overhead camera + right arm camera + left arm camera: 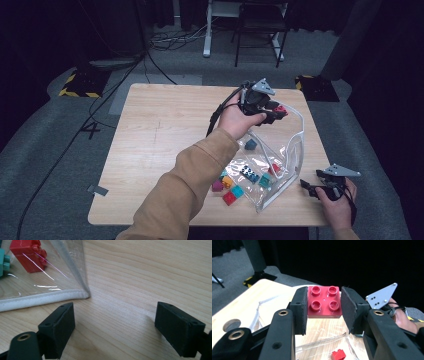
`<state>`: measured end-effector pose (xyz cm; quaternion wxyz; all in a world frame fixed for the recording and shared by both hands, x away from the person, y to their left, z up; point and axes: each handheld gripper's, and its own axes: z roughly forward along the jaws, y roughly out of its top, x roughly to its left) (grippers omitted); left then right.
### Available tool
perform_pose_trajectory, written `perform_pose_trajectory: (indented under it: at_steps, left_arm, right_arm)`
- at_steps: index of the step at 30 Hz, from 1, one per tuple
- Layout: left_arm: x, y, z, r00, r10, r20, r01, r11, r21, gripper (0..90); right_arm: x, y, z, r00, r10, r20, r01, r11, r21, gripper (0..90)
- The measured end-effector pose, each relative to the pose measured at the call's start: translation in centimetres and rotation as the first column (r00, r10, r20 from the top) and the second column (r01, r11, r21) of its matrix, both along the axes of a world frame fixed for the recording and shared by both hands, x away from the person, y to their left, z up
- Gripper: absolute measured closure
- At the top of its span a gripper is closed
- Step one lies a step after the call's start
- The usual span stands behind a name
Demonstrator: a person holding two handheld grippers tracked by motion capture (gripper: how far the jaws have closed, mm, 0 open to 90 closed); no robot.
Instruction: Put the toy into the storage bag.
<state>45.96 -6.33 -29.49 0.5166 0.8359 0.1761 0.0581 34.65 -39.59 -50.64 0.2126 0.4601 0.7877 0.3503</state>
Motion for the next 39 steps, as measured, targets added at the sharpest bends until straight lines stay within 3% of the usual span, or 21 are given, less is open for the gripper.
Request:
perform_pose_trajectory:
  at_steps: [5, 6, 15, 16, 22, 24, 26, 29, 39]
  left_arm:
    - [0.3, -0.5, -0.9, 0.9998, 0.009, -0.016, -0.009, 0.9999, 0.013, 58.9]
    - [0.4, -0.7, -1.3, 0.9997, 0.016, -0.021, -0.015, 0.9991, 0.04, 59.0]
    - [0.4, -1.6, -2.7, 0.9983, 0.016, -0.056, -0.011, 0.995, 0.1, 58.9]
    - [0.5, -1.8, -3.0, 0.9977, 0.015, -0.067, -0.006, 0.9919, 0.127, 58.9]
    - [0.6, -2.1, -3.8, 0.9953, 0.017, -0.095, -0.002, 0.9873, 0.159, 58.5]
    - [0.6, -2.2, -3.9, 0.9955, 0.025, -0.091, -0.01, 0.9869, 0.161, 55.9]
    - [0.4, -2.2, -3.8, 0.9966, 0.039, -0.073, -0.027, 0.9865, 0.162, 36.4]
    - [0.1, -2.1, -3.6, 0.9976, 0.017, -0.067, -0.008, 0.9908, 0.135, 35.7]
    - [-1.6, -1.0, -2.0, 0.9999, -0.011, -0.012, 0.012, 0.9924, 0.122, 35.6]
  right_arm:
    - [0.0, 0.0, 0.0, 1.0, 0.0, 0.0, 0.0, 1.0, 0.0, 16.7]
    - [0.0, 0.0, 0.0, 1.0, 0.0, 0.0, 0.0, 1.0, 0.0, 16.6]
    - [0.0, 0.0, 0.0, 1.0, 0.0, -0.001, 0.0, 1.0, 0.001, 16.6]
    - [0.0, 0.0, 0.0, 1.0, 0.0, -0.001, 0.0, 1.0, 0.001, 16.6]
    - [0.0, 0.0, 0.0, 1.0, 0.001, 0.0, -0.001, 1.0, 0.001, 16.7]
    - [0.0, 0.0, 0.0, 1.0, 0.001, 0.0, -0.001, 1.0, 0.0, 16.7]
    - [0.0, 0.0, 0.0, 1.0, 0.001, 0.0, -0.001, 1.0, 0.0, 16.6]
    - [0.0, 0.0, 0.0, 1.0, 0.002, 0.0, -0.002, 1.0, 0.0, 16.7]
    - [0.0, 0.0, 0.0, 1.0, 0.002, 0.0, -0.002, 1.0, 0.0, 16.7]
